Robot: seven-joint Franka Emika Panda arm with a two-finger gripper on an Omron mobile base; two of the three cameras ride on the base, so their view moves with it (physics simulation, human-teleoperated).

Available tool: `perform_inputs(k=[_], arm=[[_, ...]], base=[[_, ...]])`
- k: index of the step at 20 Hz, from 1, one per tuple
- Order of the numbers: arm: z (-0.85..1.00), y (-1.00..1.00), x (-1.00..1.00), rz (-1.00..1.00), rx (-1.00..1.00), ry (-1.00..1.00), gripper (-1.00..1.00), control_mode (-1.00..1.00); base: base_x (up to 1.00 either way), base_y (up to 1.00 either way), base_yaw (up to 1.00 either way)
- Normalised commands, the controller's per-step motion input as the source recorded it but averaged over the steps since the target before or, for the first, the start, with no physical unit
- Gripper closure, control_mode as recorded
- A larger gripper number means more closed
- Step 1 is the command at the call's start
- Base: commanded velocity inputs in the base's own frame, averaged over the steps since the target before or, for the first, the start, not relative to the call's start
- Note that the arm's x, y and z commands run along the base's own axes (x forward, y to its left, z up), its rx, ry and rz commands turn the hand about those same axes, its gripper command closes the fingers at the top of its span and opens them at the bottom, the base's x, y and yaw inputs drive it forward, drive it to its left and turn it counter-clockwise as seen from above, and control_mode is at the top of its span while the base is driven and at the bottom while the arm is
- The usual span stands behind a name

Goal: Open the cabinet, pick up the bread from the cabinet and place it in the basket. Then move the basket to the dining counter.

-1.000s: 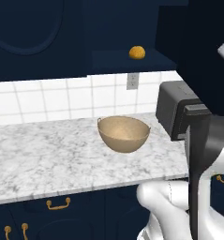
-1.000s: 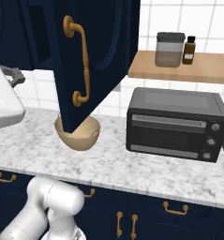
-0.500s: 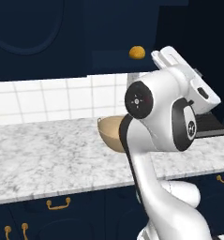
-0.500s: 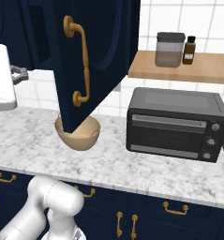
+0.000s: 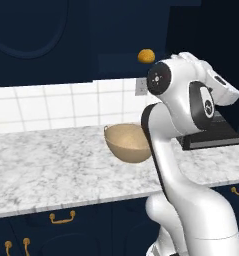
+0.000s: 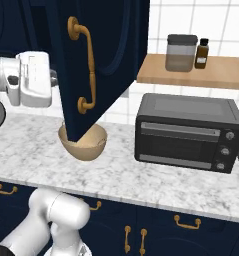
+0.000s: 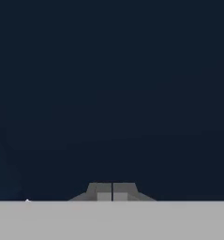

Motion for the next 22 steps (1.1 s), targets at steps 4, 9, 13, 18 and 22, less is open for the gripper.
perform_inputs(k=[4, 9, 13, 18, 22], arm=[[-0.34, -0.62, 0.48, 0.0, 0.0, 0.07, 1.0, -1.0], [-0.33, -0.7, 0.65, 0.0, 0.0, 0.02, 1.0, -1.0], [-0.06, -1.0, 0.19, 0.0, 0.08, -0.01, 1.0, -1.0], [0.0, -0.51, 0.02, 0.03, 0.07, -0.02, 1.0, -1.0], [0.13, 0.48, -0.13, 0.07, -0.02, 0.04, 1.0, -1.0]], base=[[0.0, 0.0, 0.0], [0.0, 0.0, 0.0], [0.0, 0.0, 0.0], [0.0, 0.0, 0.0], [0.0, 0.0, 0.0]])
